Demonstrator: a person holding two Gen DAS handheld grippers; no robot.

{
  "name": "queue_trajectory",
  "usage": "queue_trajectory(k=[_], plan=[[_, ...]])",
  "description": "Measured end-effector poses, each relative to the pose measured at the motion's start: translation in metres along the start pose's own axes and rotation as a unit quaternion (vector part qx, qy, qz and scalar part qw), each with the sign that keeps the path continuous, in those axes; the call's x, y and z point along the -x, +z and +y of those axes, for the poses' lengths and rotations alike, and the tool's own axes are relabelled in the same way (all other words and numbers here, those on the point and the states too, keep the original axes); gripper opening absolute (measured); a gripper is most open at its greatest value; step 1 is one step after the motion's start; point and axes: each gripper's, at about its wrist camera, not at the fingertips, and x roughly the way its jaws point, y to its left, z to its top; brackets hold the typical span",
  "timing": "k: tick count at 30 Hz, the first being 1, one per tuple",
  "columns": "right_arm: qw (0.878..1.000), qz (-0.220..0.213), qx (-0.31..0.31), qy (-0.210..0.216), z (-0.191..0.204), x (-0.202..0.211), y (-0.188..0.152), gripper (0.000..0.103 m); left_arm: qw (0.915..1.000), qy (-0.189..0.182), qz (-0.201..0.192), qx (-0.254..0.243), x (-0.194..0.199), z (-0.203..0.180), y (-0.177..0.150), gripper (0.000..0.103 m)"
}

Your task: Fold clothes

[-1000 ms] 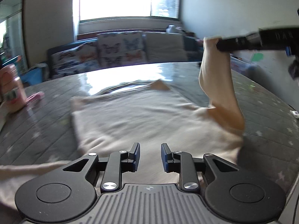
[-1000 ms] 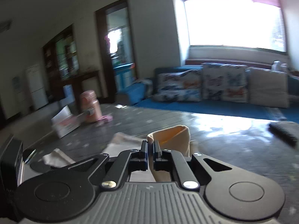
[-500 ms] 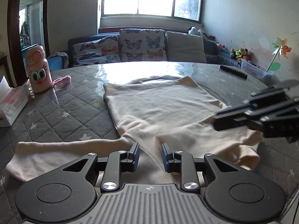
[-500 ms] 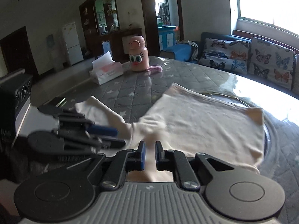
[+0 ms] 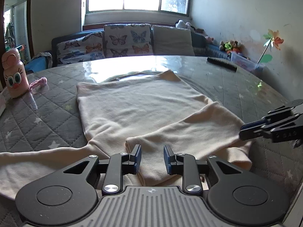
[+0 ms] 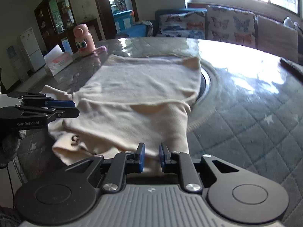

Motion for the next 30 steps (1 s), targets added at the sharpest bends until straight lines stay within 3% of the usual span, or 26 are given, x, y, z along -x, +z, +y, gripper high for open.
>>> queue_trajectory(k=[7,15,20,25,30], plan=[[0.999,-0.035,0.010,0.001,-0.010,0.002,0.026,0.017,0.9999,0.009,0.012,0.002,-0.006,0.005,-0.002,0.028],[1.000,-0.021,0.003,-0.004,-0.025,-0.049,0.048,0.015,0.9997,0.015,0.018,0.007,-0.009,0.008,-0.001,0.028],[0.999,-0.036,-0.015,0.008,-0.036,-0.042,0.054,0.015,0.9998,0.016,0.013,0.005,-0.005,0.009,0.003,0.028],[0.999,-0.030,-0.008,0.011,-0.040,-0.022,0.048,0.016,1.0000,0.006,-0.004,-0.001,-0.001,0.003,0.011,0.028],[1.000,0.001,0.008,0.017,-0.028,-0.018,0.023,0.015,0.9999,0.000,0.007,-0.012,-0.009,-0.002,0.008,0.028]])
